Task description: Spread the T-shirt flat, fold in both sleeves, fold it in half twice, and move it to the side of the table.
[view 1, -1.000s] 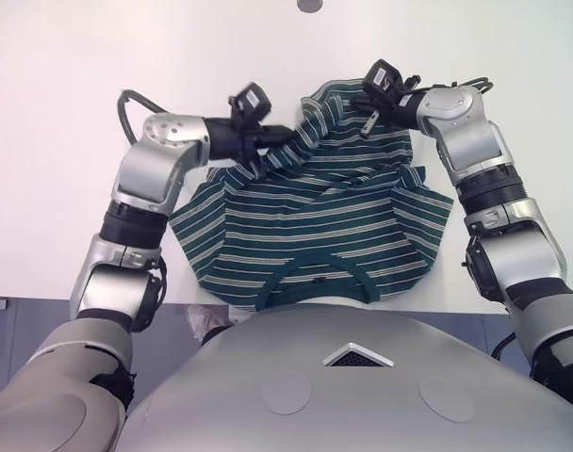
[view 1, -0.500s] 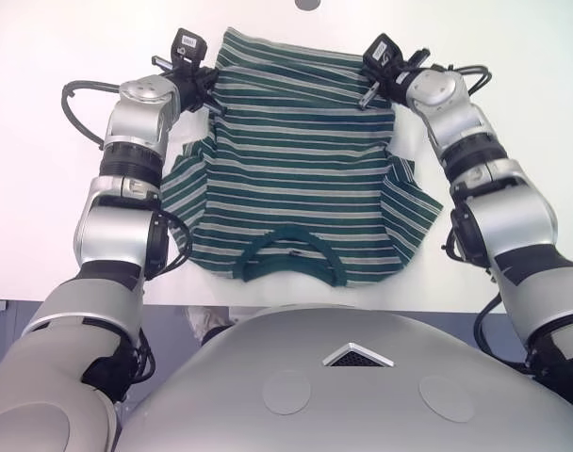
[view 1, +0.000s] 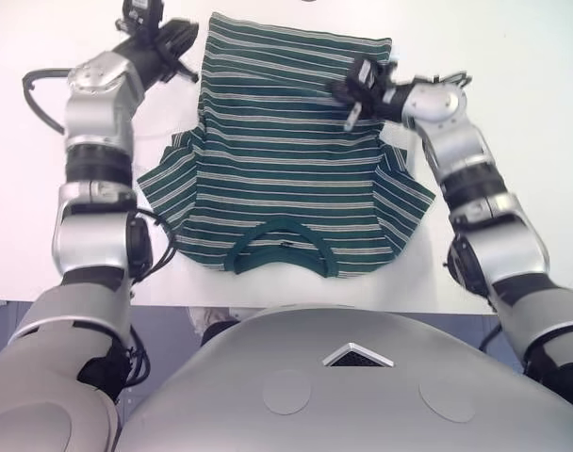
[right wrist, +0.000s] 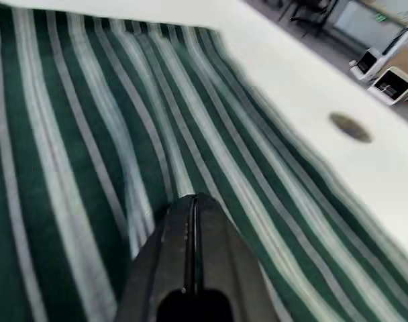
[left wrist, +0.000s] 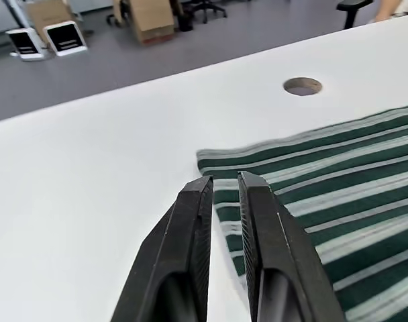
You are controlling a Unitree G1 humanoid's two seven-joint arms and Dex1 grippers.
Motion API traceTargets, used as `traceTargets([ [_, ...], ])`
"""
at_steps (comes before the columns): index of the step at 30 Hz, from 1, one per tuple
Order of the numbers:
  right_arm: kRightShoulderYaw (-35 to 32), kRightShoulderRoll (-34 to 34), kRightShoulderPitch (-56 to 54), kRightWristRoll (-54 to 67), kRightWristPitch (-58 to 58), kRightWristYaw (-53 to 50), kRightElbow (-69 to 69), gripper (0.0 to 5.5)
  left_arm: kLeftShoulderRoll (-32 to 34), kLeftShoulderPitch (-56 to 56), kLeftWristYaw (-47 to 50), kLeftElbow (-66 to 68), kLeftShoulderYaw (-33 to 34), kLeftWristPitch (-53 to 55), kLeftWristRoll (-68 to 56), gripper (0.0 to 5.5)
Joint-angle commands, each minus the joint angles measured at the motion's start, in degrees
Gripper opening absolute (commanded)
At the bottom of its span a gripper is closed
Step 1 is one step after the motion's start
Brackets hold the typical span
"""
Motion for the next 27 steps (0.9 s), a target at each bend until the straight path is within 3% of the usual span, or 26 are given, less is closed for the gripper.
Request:
traceTargets([
  [1, 1.59, -1.71, 2.86, -3.63, 12.43, -2.71, -7.79, 0.00, 15.72, 14.01, -14.05, -17.63, 2.93, 15.97, -6.51, 0.68],
  [6, -0.84, 0.05, -1.14, -6.09, 12.86, -12.15, 4.16, 0.00, 22.70, 25.17, -20.21, -23.73, 4.74, 22.95, -9.33, 0.68],
  [11, -1.99, 1.65, -5.15, -6.54, 7.41, -15.53, 12.22, 0.00, 18.78, 25.57, -14.77, -16.15, 3.72, 21.45, -6.61, 0.68],
  [13, -1.99, 1.98, -5.85, -6.18, 5.76, -15.00, 12.85, 0.00, 18.04, 25.91, -14.86, -14.46, 2.99, 20.70, -6.07, 0.68],
  [16, -1.93, 2.01, -6.41, -6.12, 4.38, -14.48, 13.54, 0.00, 17.08, 26.93, -15.69, -13.27, 2.13, 20.37, -6.25, 1.21],
  [27, -1.56, 2.08, -6.55, -6.92, 3.12, -14.97, 15.12, 0.00, 17.12, 27.79, -18.75, -14.53, 1.13, 22.30, -8.19, 1.21],
])
